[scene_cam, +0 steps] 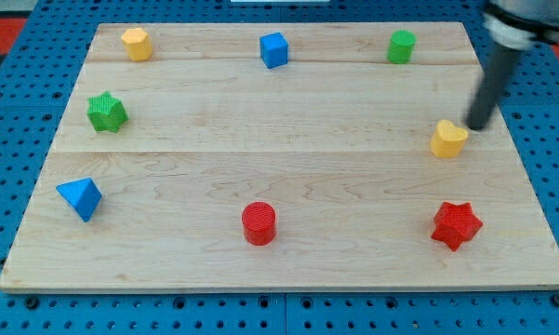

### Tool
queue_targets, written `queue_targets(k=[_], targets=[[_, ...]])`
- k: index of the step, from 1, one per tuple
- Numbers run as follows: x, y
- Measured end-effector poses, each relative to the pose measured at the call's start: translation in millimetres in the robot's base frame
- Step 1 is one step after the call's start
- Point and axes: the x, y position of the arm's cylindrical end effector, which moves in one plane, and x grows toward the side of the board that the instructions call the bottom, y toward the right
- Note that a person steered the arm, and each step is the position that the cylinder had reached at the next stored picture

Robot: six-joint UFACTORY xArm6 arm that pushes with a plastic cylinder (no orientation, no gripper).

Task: Place the green star below the yellow heart

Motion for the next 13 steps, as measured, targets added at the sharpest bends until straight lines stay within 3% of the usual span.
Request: queue_targets(k=[1, 3, 4, 5, 6, 7, 8, 9, 11, 12, 13], targets=[[23, -25], [-30, -200], [-56, -202], [-82, -258], [-84, -292], [-64, -285], [-58, -357], [-75, -370], [-87, -315], [-79, -333], [-27, -355]])
